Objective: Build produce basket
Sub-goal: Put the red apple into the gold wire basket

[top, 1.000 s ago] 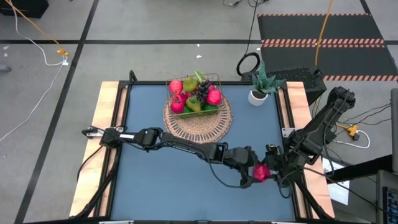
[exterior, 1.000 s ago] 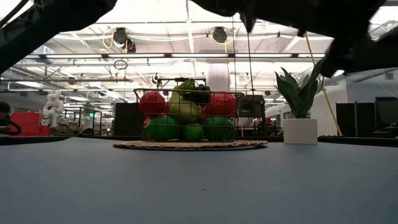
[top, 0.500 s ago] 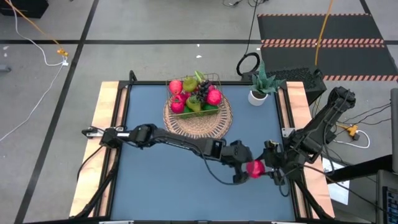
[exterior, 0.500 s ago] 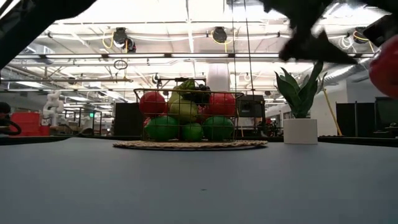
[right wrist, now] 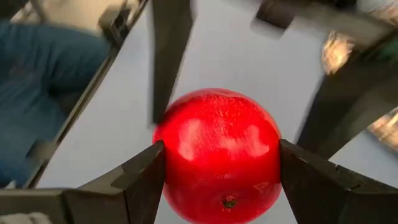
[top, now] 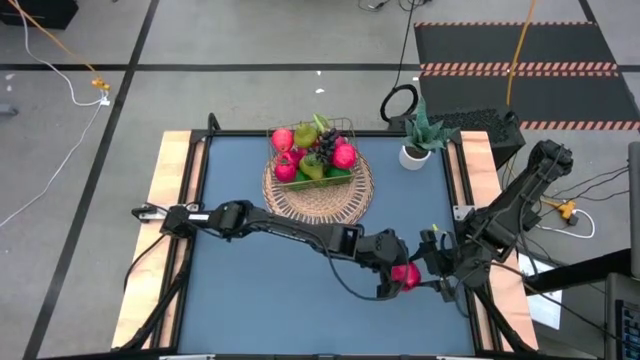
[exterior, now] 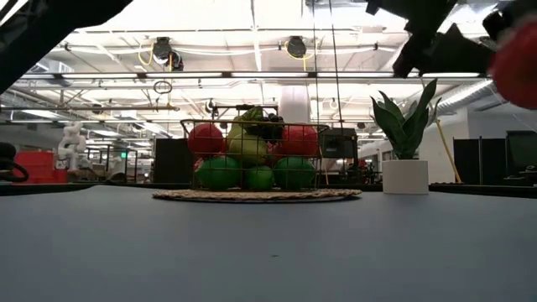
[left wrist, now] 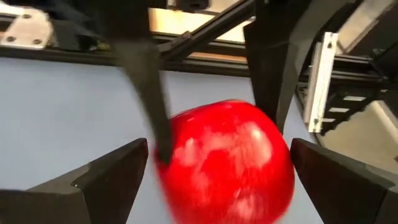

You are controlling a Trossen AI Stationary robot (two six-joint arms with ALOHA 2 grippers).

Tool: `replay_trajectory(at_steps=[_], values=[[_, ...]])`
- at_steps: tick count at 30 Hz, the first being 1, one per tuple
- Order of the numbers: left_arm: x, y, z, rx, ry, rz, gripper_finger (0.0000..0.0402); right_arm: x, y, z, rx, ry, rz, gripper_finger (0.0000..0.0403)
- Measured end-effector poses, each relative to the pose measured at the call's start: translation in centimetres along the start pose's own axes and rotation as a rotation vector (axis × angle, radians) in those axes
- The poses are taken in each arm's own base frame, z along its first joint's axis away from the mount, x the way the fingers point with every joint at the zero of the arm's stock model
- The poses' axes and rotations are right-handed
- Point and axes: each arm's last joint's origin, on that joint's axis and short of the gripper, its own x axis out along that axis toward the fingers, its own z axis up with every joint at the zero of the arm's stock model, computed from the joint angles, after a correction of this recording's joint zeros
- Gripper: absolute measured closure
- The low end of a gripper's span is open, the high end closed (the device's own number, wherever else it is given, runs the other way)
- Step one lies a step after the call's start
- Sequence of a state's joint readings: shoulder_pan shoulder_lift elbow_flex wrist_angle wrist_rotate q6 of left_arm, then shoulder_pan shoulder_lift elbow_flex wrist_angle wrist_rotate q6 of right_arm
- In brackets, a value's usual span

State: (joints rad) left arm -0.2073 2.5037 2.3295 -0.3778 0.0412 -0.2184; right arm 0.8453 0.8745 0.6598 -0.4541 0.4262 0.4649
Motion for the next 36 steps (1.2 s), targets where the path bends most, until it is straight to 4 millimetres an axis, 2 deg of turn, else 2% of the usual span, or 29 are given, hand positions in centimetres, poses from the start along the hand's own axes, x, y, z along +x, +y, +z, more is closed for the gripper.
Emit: replay_trajectory(at_steps=[5, 12, 15, 19, 23, 25, 28, 32, 36], values=[[0.1, -0.1, 0.0, 0.050, 0.004, -0.077, 0.0009, 0.1, -0.3, 0.5, -0.047, -0.044, -0.027, 0.0135], [-0.1, 0.4, 0.0, 0.051, 0.030, -0.065, 0.0010, 0.2, -0.2, 0.8, -0.073, -0.070, -0.017, 0.0135], [-0.1, 0.6, -0.2, 0.047, 0.043, -0.041, 0.0030, 0.2, -0.2, 0.8, -0.074, -0.069, -0.015, 0.0135], [-0.1, 1.0, -0.2, 0.042, 0.051, -0.035, 0.0082, 0.1, -0.2, 0.7, -0.075, -0.063, -0.016, 0.0131], [-1.2, 1.4, 0.3, 0.062, 0.092, -0.013, 0.0083, 0.1, -0.3, 0.8, -0.079, -0.078, -0.036, 0.0111], [-2.1, 2.4, -0.2, 0.057, 0.195, 0.060, 0.0083, -0.1, -0.3, 1.3, -0.077, -0.127, -0.062, 0.0096], [-3.0, 4.0, -0.8, 0.063, 0.295, 0.236, 0.0076, 0.0, -0.9, 1.4, -0.137, -0.162, -0.199, 0.0069], [-6.8, 5.1, 1.1, 0.096, 0.319, 0.496, 0.0063, 0.0, -2.0, 1.7, -0.192, -0.212, -0.479, 0.0042], [-9.2, 7.3, 1.0, 0.106, 0.427, 0.698, 0.0083, -0.2, -3.1, 2.1, -0.171, -0.260, -0.729, 0.0036]])
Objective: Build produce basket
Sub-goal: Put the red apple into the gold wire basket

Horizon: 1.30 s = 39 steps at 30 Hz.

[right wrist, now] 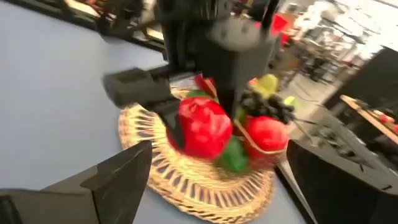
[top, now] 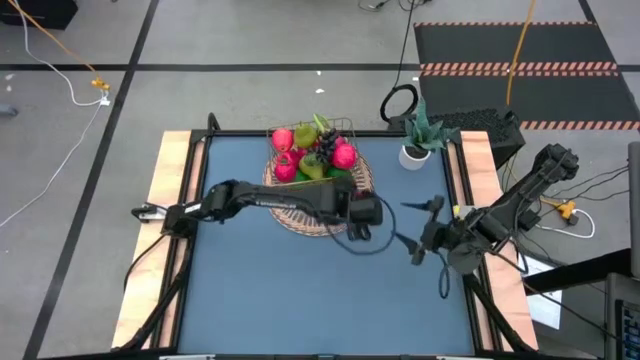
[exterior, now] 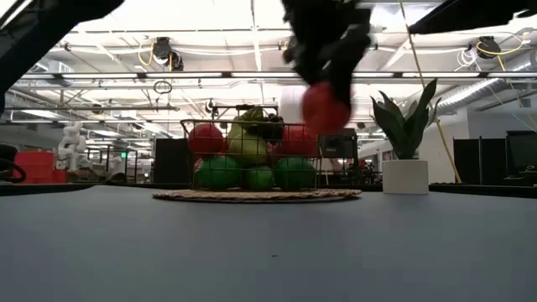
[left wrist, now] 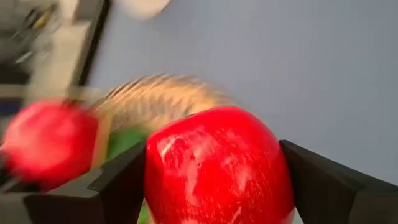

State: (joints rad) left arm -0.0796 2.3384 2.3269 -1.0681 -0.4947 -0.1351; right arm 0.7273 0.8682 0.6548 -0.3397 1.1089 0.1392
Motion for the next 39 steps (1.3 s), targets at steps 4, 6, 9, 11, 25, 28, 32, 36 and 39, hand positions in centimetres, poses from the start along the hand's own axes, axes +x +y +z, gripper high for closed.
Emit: replay_trajectory(at_steps=[4, 6, 9, 11, 25, 28, 32, 36, 39], values=[[-1.3, 3.5, -0.6, -0.010, 0.080, 0.101, 0.0083, 0.5, -0.3, 0.0, 0.018, 0.012, -0.036, 0.0035], [-2.2, 5.2, -0.8, -0.017, 0.111, 0.146, 0.0083, 0.7, -0.4, 0.0, 0.039, 0.021, -0.032, 0.0035], [-2.0, 6.5, -1.5, 0.011, 0.166, 0.242, 0.0071, 0.9, -0.6, -0.1, 0.074, 0.028, -0.049, 0.0035], [-2.1, 7.0, -1.9, 0.036, 0.187, 0.266, 0.0067, 1.0, -0.7, -0.1, 0.080, 0.033, -0.052, 0.0035], [-5.2, 14.7, -9.4, -0.158, 0.083, 0.324, 0.0053, 1.3, -0.8, -0.2, 0.022, 0.046, -0.068, 0.0035], [-4.3, 15.9, -11.1, -0.194, 0.018, 0.228, 0.0049, 1.5, -1.0, -0.3, 0.017, 0.053, -0.080, 0.0035], [-3.6, 17.7, -12.8, -0.246, -0.080, 0.185, 0.0052, 1.7, -1.2, -0.3, 0.037, 0.060, -0.097, 0.0035], [-2.2, 18.2, -14.3, -0.260, -0.049, 0.200, 0.0042, 1.8, -1.3, -0.3, 0.102, 0.059, -0.105, 0.0035], [-2.1, 18.5, -14.7, -0.252, -0.033, 0.204, 0.0021, 1.8, -1.3, -0.3, 0.157, 0.054, -0.110, 0.0035]])
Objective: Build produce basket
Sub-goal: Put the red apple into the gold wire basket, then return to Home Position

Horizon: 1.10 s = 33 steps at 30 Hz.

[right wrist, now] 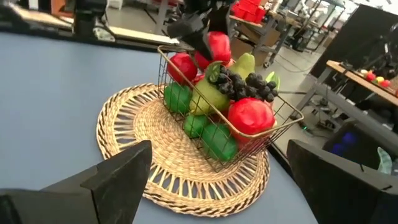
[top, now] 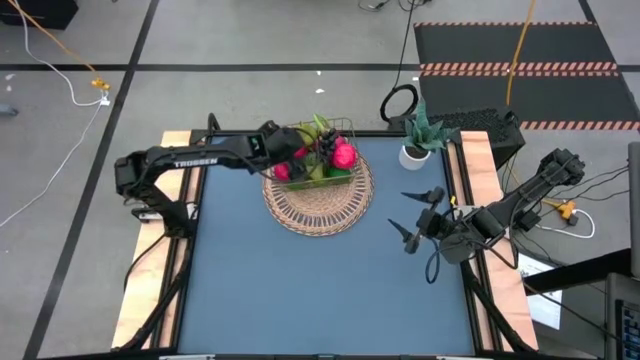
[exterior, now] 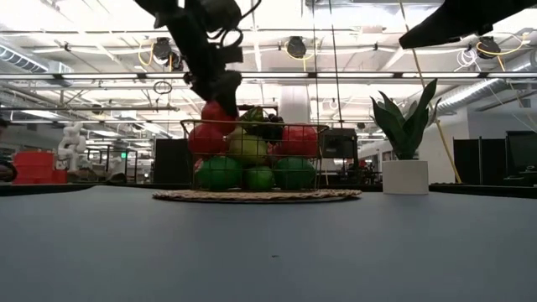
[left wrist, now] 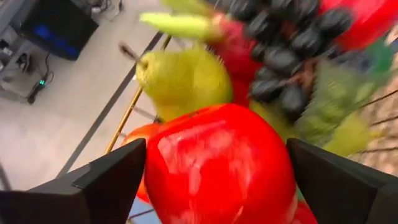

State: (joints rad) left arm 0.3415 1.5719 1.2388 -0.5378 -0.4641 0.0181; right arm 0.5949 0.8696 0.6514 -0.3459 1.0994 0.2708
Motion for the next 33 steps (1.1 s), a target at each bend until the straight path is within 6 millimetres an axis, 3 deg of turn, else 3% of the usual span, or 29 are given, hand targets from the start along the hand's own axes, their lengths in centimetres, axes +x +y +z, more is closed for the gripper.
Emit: replay_trajectory(at_steps=[6, 12, 18, 20, 23, 27, 33], values=[[-0.6, -0.1, 0.3, -0.002, -0.037, -0.007, 0.0009, 0.0, -0.2, 0.6, 0.042, -0.045, -0.062, 0.0035], [-2.8, -0.7, 0.2, 0.002, -0.110, -0.035, 0.0016, 0.1, -0.7, 1.7, 0.093, -0.075, 0.083, 0.0035], [-6.6, -2.1, -1.1, -0.061, -0.514, -0.141, 0.0016, -0.2, -2.5, 3.9, 0.132, -0.214, 0.111, 0.0040], [-7.6, -2.4, -2.8, -0.065, -0.615, -0.193, 0.0020, -0.5, -3.3, 4.4, 0.138, -0.258, 0.108, 0.0053], [-8.3, -2.2, -5.2, -0.105, -0.722, -0.214, 0.0028, -0.9, -4.5, 4.7, 0.159, -0.304, 0.175, 0.0092], [-8.6, -1.2, -8.8, -0.224, -0.779, -0.208, 0.0051, -1.3, -5.5, 4.5, 0.192, -0.317, 0.265, 0.0176], [-9.9, 0.4, -13.4, -0.324, -0.877, -0.217, 0.0140, -1.5, -6.0, 3.8, 0.140, -0.278, 0.273, 0.0328]])
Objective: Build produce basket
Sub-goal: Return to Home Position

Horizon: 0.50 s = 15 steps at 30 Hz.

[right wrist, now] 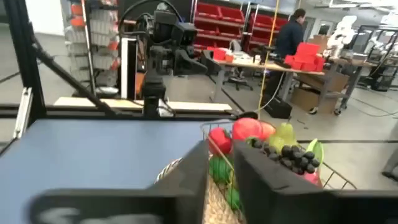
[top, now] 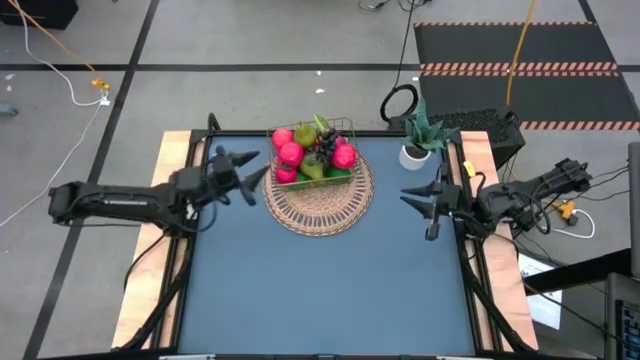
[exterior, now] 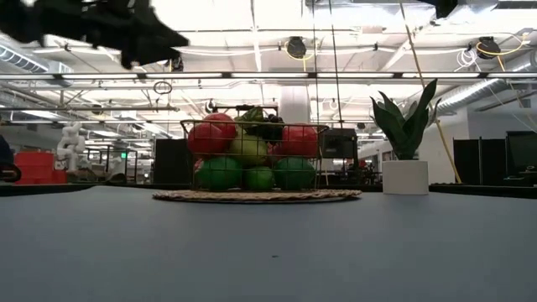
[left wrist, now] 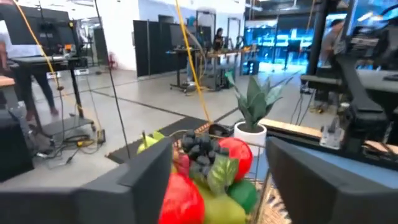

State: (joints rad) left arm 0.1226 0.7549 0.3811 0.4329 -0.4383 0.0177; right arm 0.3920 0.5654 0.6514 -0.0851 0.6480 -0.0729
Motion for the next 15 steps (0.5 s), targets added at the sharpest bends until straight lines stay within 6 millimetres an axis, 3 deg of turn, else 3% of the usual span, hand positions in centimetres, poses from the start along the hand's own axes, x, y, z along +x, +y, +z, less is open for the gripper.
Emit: replay_trajectory(at_steps=[2, 4, 9, 15], values=[[-1.3, 0.5, -0.6, -0.007, -0.020, -0.005, 0.0175, -0.1, 0.0, -0.2, -0.004, 0.006, 0.028, 0.0374], [-2.3, 0.8, -1.1, -0.019, -0.044, -0.015, 0.0209, -0.2, 0.1, -0.4, 0.003, -0.009, 0.084, 0.0394], [-4.2, 1.3, -3.1, -0.023, -0.073, -0.039, 0.0285, -0.2, 0.9, -2.7, 0.047, -0.043, 0.260, 0.0395], [-5.4, 1.8, -4.1, -0.005, -0.112, -0.055, 0.0374, -1.4, 0.3, -4.9, 0.014, 0.021, 0.317, 0.0400]])
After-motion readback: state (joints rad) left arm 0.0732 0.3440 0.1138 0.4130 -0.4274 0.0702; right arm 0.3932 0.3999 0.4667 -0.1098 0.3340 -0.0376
